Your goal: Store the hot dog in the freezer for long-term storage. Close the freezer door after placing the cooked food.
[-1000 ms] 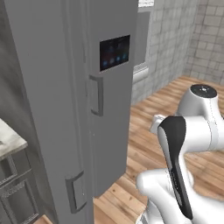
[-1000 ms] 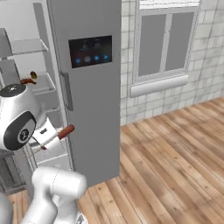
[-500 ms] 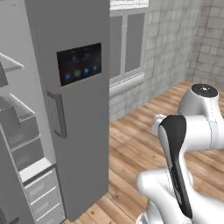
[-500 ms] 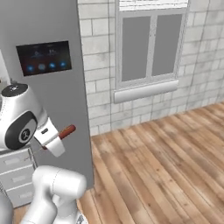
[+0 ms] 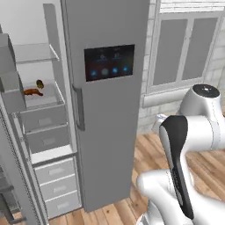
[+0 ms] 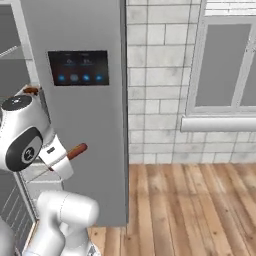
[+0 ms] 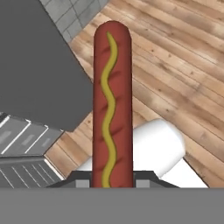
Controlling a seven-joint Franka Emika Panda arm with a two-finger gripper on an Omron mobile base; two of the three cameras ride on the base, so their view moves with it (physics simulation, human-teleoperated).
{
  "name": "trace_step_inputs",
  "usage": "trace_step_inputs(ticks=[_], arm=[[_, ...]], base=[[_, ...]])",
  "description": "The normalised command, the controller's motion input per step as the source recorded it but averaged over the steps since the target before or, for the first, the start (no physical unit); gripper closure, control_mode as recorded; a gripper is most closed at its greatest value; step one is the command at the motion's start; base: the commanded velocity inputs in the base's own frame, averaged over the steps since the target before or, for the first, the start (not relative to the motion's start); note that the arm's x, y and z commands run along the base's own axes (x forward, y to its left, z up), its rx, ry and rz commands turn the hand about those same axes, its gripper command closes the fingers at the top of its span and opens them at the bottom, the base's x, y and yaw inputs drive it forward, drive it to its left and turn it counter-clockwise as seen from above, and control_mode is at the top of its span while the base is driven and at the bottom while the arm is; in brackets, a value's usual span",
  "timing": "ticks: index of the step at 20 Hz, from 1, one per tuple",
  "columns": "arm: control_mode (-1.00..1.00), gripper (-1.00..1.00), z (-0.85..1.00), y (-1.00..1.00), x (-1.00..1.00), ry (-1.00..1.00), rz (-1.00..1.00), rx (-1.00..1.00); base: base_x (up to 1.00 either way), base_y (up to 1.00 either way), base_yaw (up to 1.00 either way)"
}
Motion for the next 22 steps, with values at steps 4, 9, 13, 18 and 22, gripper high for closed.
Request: trace_step_inputs(ticks=[4, 9, 13, 18, 22], arm=[[1.00, 1.00, 0.00, 0.00, 0.00, 0.00, 0.00, 0.00], [1.00, 1.00, 0.00, 0.00, 0.00, 0.00, 0.00, 0.00], [1.00, 1.00, 0.00, 0.00, 0.00, 0.00, 0.00, 0.00], [1.00, 1.00, 0.00, 0.00, 0.00, 0.00, 0.00, 0.00], [1.00, 1.00, 0.00, 0.00, 0.00, 0.00, 0.00, 0.00]], base=[[0.50, -0.23, 0.74], [0.40, -0.01, 0.60], [0.36, 0.16, 0.48], [0.13, 0.21, 0.26], [0.31, 0.22, 0.27]])
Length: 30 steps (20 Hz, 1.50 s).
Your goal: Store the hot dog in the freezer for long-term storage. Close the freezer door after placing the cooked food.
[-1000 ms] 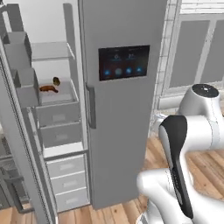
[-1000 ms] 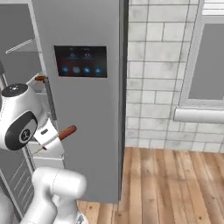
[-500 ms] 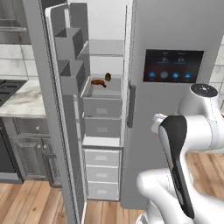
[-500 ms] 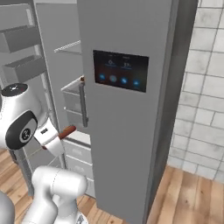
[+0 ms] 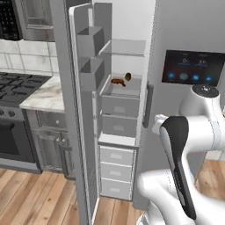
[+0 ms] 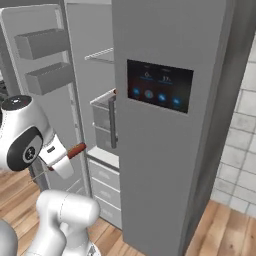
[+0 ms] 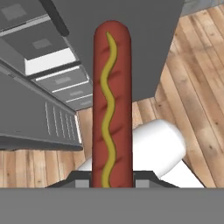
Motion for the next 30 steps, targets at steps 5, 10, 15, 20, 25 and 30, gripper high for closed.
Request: trace_step_inputs(ticks=[5, 10, 15, 20, 25, 30], arm=[[1.00, 1.00, 0.00, 0.00, 0.00, 0.00, 0.00, 0.00], [1.00, 1.00, 0.00, 0.00, 0.00, 0.00, 0.00, 0.00], [1.00, 1.00, 0.00, 0.00, 0.00, 0.00, 0.00, 0.00], [1.00, 1.00, 0.00, 0.00, 0.00, 0.00, 0.00, 0.00], [1.00, 1.00, 0.00, 0.00, 0.00, 0.00, 0.00, 0.00], [1.00, 1.00, 0.00, 0.00, 0.00, 0.00, 0.00, 0.00]], base=[[0.67, 0.00, 0.34], [0.28, 0.00, 0.19], [0.03, 0.22, 0.00], [0.24, 0.26, 0.00], [0.41, 0.07, 0.00], [0.56, 0.07, 0.00]])
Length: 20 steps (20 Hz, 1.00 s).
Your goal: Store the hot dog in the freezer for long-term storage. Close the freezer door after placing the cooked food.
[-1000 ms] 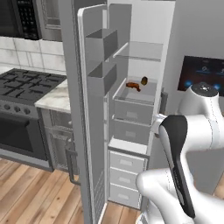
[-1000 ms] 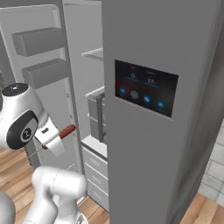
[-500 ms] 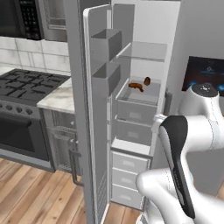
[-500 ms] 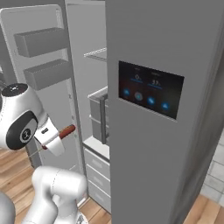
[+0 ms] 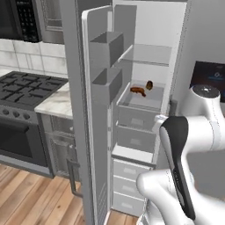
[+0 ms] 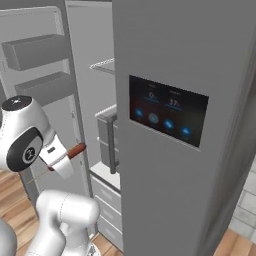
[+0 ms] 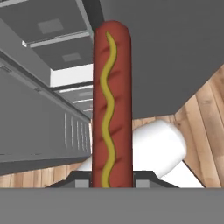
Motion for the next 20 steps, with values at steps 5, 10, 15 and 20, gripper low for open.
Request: trace_step_inputs(ticks=[5, 10, 15, 20], arm=[[1.00, 1.00, 0.00, 0.00, 0.00, 0.00, 0.00, 0.00], [1.00, 1.00, 0.00, 0.00, 0.00, 0.00, 0.00, 0.00], [-1.00, 1.00, 0.00, 0.00, 0.12, 0.00, 0.00, 0.00], [-1.00, 1.00, -0.03, 0.01, 0.59, -0.09, 0.03, -0.06]], base=[[0.28, 0.33, 0.00], [0.02, 0.08, 0.00], [0.00, 0.00, 0.00], [0.00, 0.00, 0.00]])
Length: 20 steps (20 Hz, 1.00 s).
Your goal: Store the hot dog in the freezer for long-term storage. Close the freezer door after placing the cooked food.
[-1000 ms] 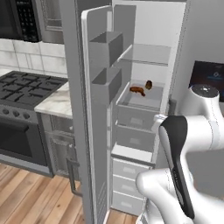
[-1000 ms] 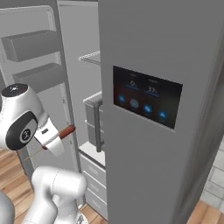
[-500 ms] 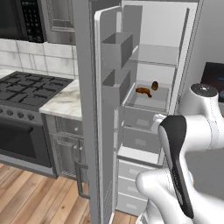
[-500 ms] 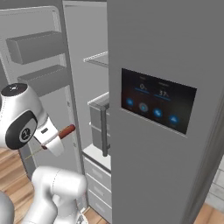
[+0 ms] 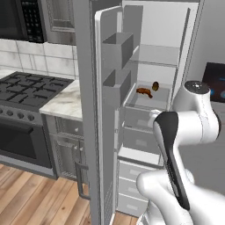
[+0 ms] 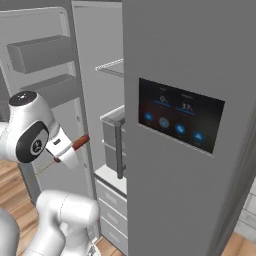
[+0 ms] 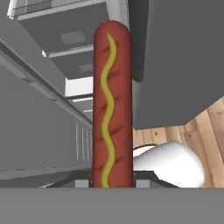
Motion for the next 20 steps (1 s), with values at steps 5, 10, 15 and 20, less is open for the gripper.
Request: trace_step_inputs(ticks=[5, 10, 15, 20], arm=[[-1.00, 1.00, -0.34, -0.10, 0.79, -0.09, 0.00, -0.14], [-1.00, 1.00, -0.37, -0.05, 0.72, -0.09, 0.00, -0.11], [-1.00, 1.00, 0.00, -0.02, 0.67, -0.01, 0.02, 0.00], [-1.00, 1.00, 0.00, -0.13, 0.81, 0.04, 0.00, 0.00]], base=[[0.00, 0.00, 0.00], [0.00, 0.00, 0.00], [0.00, 0.00, 0.00], [0.00, 0.00, 0.00]])
